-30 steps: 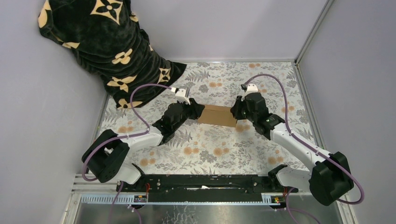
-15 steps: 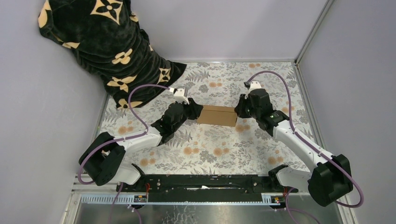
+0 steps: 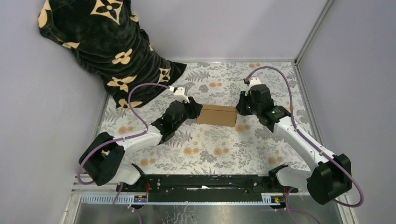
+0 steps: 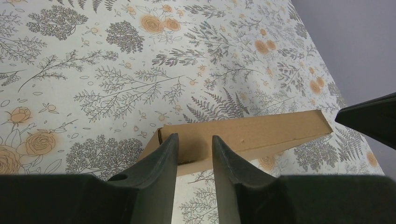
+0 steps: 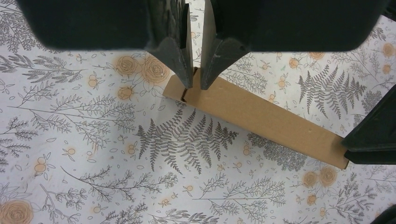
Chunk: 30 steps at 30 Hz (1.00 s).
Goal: Fold the paper box
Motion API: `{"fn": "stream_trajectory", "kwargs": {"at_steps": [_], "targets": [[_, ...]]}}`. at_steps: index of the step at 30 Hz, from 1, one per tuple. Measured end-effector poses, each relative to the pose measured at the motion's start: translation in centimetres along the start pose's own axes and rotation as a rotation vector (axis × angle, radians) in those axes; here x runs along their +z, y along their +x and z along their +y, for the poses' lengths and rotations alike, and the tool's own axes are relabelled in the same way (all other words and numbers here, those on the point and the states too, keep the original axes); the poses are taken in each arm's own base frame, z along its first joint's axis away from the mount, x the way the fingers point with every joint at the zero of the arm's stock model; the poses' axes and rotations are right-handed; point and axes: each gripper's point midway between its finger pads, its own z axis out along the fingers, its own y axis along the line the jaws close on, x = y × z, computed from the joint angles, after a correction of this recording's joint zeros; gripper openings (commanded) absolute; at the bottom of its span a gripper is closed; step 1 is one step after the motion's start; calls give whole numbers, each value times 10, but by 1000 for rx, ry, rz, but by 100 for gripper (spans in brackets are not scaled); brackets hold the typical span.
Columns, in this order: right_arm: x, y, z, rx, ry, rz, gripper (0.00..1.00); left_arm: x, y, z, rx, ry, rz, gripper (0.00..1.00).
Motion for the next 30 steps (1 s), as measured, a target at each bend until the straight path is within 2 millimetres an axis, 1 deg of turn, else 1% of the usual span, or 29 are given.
{"fn": "stream_trajectory", "kwargs": {"at_steps": [6,13,21,26,30], "targets": [[0,-8,1,-21,0,1,18,1,1,-6,7,0,24,41],[-1,-8,4,-26,-9,22,18,0,4,-12,17,4,48,41],[-1,-11,10,-28,-27,44,18,0,5,-13,23,-9,61,41],[-1,-3,11,-33,-26,76,18,0,5,-13,26,-16,65,42],[4,5,11,-28,-25,92,18,1,5,-13,27,-20,65,42]]}}
